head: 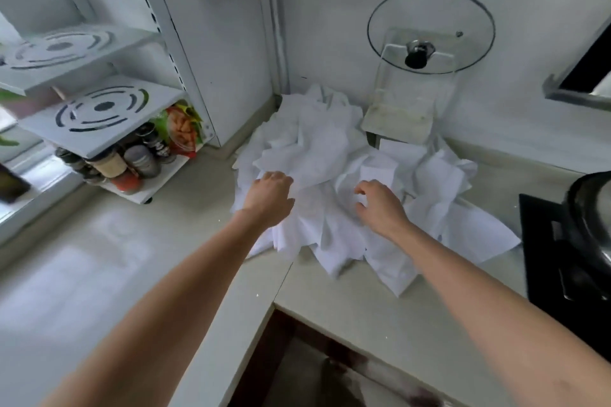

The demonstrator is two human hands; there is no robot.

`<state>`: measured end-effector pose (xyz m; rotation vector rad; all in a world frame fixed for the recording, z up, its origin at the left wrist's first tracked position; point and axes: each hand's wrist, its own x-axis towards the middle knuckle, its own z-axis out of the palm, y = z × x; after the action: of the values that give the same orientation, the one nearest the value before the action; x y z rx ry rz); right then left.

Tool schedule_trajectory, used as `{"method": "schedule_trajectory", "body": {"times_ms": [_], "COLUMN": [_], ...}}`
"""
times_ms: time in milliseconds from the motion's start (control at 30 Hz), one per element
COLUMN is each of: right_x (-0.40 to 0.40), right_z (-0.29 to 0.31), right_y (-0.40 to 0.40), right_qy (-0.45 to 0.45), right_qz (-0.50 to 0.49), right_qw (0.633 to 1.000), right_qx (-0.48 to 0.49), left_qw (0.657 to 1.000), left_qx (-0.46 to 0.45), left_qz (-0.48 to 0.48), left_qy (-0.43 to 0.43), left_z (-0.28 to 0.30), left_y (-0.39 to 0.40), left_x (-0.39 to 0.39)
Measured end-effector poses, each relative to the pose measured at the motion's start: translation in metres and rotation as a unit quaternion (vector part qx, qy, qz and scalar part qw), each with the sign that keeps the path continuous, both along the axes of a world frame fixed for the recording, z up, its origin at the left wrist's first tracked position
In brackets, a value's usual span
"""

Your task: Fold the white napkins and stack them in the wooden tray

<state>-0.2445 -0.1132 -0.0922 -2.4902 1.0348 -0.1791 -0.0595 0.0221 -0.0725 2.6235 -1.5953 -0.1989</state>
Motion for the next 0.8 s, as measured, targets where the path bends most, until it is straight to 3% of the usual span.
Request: {"method": "schedule_trajectory", "body": {"times_ms": [233,367,467,533,633,700,800], "right_x": [0.081,0.118,0.137,0.148,0.153,0.155,0.156], "right_z": [-0.002,-0.008,-0.008,-0.008,0.022,0.058,0.117], "right_y": [-0.057,-0.061,-0.067,-0.073,-0.072,-0.068,-0.057], "right_qy": [0.019,0.121,0.152,0.091,-0.034,-0.086,-0.188], "right_qz": [0.192,0.391,0.458,0.475,0.392,0.353,0.336], "right_qw": [0.981,0.902,0.857,0.858,0.917,0.932,0.922], "right_qx": [-0.018,-0.137,-0.181,-0.176,-0.060,0.005,0.045], "left_qw": [0.997,0.996,0.995,0.994,0.978,0.946,0.883], "left_qx": [-0.014,-0.050,-0.076,-0.095,-0.165,-0.224,-0.285], "left_qz": [0.070,0.067,0.069,0.049,0.048,0.079,0.108], "left_qy": [-0.009,-0.011,-0.004,0.014,0.119,0.222,0.356], "left_z": [-0.012,-0.025,-0.032,-0.033,-0.019,0.007,0.058], "left_y": [-0.044,-0.042,-0.038,-0.034,-0.033,-0.032,-0.024], "left_x": [0.023,0.024,0.036,0.042,0.047,0.054,0.070]}}
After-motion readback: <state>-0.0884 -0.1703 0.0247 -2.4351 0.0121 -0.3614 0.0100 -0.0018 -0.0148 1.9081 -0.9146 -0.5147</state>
